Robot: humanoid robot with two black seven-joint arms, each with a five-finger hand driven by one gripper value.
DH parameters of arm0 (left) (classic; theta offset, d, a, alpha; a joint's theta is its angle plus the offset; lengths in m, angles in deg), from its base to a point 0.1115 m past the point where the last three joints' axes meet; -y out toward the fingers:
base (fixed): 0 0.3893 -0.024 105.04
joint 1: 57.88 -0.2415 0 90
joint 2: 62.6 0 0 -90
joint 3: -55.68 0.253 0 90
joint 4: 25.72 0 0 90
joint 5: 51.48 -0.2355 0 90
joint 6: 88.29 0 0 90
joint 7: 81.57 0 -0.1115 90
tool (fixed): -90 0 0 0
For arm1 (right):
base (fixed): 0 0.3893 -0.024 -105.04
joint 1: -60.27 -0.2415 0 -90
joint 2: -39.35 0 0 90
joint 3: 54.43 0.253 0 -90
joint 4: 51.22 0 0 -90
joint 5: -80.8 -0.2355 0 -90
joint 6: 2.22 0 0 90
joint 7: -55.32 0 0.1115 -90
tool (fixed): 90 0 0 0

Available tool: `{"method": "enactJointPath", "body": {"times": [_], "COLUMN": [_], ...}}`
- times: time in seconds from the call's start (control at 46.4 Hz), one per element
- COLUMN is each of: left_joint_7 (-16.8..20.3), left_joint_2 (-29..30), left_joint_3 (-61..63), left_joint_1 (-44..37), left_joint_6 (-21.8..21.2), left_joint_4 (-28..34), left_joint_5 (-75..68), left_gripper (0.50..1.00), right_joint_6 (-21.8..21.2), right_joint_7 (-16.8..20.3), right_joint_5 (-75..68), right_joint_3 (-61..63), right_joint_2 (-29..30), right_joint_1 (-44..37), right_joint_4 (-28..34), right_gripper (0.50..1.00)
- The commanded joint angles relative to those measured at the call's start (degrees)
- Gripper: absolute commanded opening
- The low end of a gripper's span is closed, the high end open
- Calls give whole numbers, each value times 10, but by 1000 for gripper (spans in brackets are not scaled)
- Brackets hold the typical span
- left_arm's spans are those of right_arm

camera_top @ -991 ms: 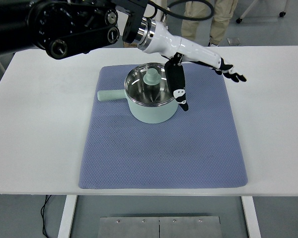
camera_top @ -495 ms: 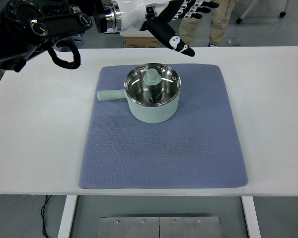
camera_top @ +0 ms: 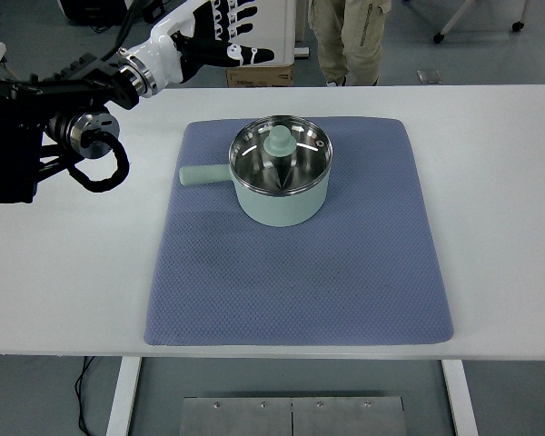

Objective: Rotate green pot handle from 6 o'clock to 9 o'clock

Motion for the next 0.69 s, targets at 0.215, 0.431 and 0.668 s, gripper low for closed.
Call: {"method": "enactJointPath", "body": {"times": [0.215, 0.431, 0.668], "left_joint_7": [0, 0, 0], "left_joint_2": [20, 38, 58], "left_joint_3": [-5, -13, -60], "left_joint_1": [-38, -56, -101], "left_joint_6": [-7, -6, -6], "left_joint_4": [3, 7, 38], "left_joint_5": [88, 130, 147], "left_gripper": [1000, 1000, 1000], "right_joint_6": [0, 0, 0], "right_joint_7": [0, 0, 0], "right_joint_5": [0, 0, 0], "right_joint_3": [1, 0, 0], "right_joint_2": [0, 0, 0], "right_joint_1": [0, 0, 0], "right_joint_4": [0, 0, 0], "right_gripper": [1000, 1000, 1000]}}
